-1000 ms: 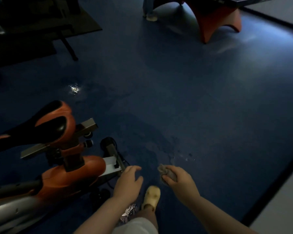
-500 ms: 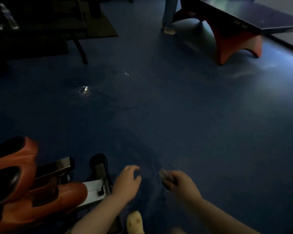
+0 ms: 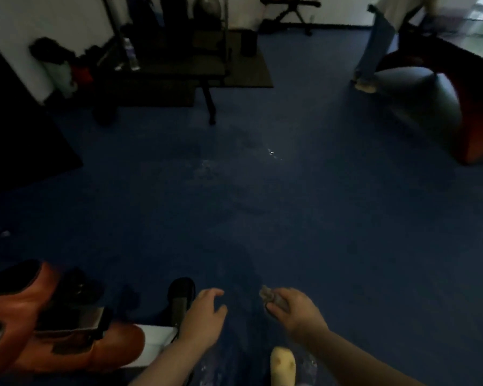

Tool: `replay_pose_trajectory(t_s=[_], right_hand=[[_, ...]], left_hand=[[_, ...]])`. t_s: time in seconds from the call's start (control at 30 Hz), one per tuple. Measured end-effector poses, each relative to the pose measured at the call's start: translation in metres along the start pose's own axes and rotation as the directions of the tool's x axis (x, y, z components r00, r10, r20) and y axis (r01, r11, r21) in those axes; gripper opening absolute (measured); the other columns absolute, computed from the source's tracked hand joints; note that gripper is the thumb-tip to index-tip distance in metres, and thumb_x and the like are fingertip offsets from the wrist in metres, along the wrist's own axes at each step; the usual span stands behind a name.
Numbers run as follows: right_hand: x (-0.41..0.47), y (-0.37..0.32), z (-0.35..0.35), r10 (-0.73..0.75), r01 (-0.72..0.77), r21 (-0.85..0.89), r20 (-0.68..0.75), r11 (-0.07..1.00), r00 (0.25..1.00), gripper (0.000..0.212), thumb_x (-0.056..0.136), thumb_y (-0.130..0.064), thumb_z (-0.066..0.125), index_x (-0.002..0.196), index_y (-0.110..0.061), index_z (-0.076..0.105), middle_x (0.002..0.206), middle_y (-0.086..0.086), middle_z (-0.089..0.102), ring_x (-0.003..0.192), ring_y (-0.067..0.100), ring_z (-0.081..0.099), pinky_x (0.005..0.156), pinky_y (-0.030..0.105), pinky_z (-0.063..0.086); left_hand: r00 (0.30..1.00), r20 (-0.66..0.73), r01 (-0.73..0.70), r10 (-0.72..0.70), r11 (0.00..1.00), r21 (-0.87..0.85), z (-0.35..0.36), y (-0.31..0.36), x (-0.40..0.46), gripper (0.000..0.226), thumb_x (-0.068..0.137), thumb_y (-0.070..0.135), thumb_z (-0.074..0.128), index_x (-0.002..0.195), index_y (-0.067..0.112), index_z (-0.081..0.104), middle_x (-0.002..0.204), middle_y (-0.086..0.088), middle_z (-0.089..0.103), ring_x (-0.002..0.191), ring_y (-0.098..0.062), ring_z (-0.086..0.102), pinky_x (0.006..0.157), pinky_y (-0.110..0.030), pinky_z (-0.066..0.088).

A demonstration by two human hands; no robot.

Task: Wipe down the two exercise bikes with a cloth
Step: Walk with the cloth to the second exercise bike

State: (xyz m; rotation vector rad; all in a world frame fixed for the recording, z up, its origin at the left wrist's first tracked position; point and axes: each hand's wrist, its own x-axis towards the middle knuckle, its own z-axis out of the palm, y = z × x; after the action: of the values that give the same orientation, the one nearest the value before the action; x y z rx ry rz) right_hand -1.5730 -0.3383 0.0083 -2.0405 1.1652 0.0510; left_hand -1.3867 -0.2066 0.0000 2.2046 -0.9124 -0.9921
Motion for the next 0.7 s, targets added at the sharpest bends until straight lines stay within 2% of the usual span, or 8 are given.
replay_pose_trajectory(t_s=[0.1,0.27,0.37,0.5,0.6,0.7], right_hand=[[0.042,0.001,-0.028,-0.073,0.078,-0.066,0.072,0.995,0.995,0.031,0.087,-0.048,0.056,0.115,-0.037,0.058,0.104,-0.013,0.053,0.098,0.009,0.051,0.08,0.024,0.039],[0.104,-0.015,-0.059,-0.239,0.261,-0.108,0.182,0.959,0.954,0.028,0.089,-0.043,0.056,0.115,-0.033,0.059,0.106,-0.01,0.056,0.097,0.008,0.052,0.082,0.024,0.042],[0.136,-0.033,-0.065,-0.273,0.304,-0.117,0.228,0.945,0.935,0.03,0.09,-0.043,0.056,0.117,-0.031,0.059,0.108,-0.009,0.055,0.101,0.01,0.053,0.084,0.024,0.043],[0.187,-0.066,-0.06,-0.34,0.392,-0.114,0.322,0.913,0.884,0.031,0.09,-0.043,0.056,0.118,-0.03,0.058,0.109,-0.006,0.056,0.103,0.013,0.054,0.087,0.029,0.045],[0.229,-0.099,-0.055,-0.373,0.447,-0.133,0.374,0.885,0.849,0.034,0.09,-0.043,0.055,0.121,-0.028,0.058,0.113,-0.005,0.057,0.106,0.013,0.053,0.09,0.031,0.046],[0.266,-0.135,-0.057,-0.386,0.48,-0.151,0.413,0.864,0.825,0.035,0.091,-0.042,0.056,0.121,-0.025,0.059,0.114,-0.003,0.058,0.106,0.014,0.054,0.091,0.032,0.046]], left_hand=[[0.998,-0.039,0.05,-0.052,0.998,-0.038,0.007,0.022,0.021,0.033,0.094,0.026,0.051,0.128,0.023,0.05,0.132,0.006,0.046,0.116,-0.011,0.051,0.104,-0.031,0.041],[0.97,-0.199,0.113,-0.141,0.983,-0.144,0.007,0.051,0.054,0.035,0.092,0.022,0.055,0.127,0.019,0.053,0.132,0.001,0.049,0.117,-0.014,0.052,0.104,-0.03,0.04],[0.941,-0.262,0.171,-0.216,0.968,-0.184,-0.002,0.053,0.062,0.035,0.092,0.023,0.055,0.127,0.019,0.054,0.131,0.001,0.05,0.114,-0.014,0.053,0.1,-0.028,0.042],[0.882,-0.328,0.257,-0.339,0.929,-0.267,-0.023,0.041,0.086,0.033,0.091,0.021,0.055,0.123,0.02,0.055,0.128,-0.001,0.051,0.111,-0.016,0.055,0.098,-0.033,0.044],[0.857,-0.381,0.236,-0.346,0.922,-0.308,-0.039,0.032,0.116,0.027,0.09,0.021,0.056,0.117,0.02,0.056,0.123,-0.002,0.053,0.105,-0.013,0.055,0.093,-0.028,0.044],[0.838,-0.393,0.248,-0.379,0.906,-0.343,-0.062,0.028,0.148,0.03,0.092,0.024,0.054,0.122,0.021,0.055,0.125,0.001,0.052,0.106,-0.011,0.053,0.093,-0.025,0.042]])
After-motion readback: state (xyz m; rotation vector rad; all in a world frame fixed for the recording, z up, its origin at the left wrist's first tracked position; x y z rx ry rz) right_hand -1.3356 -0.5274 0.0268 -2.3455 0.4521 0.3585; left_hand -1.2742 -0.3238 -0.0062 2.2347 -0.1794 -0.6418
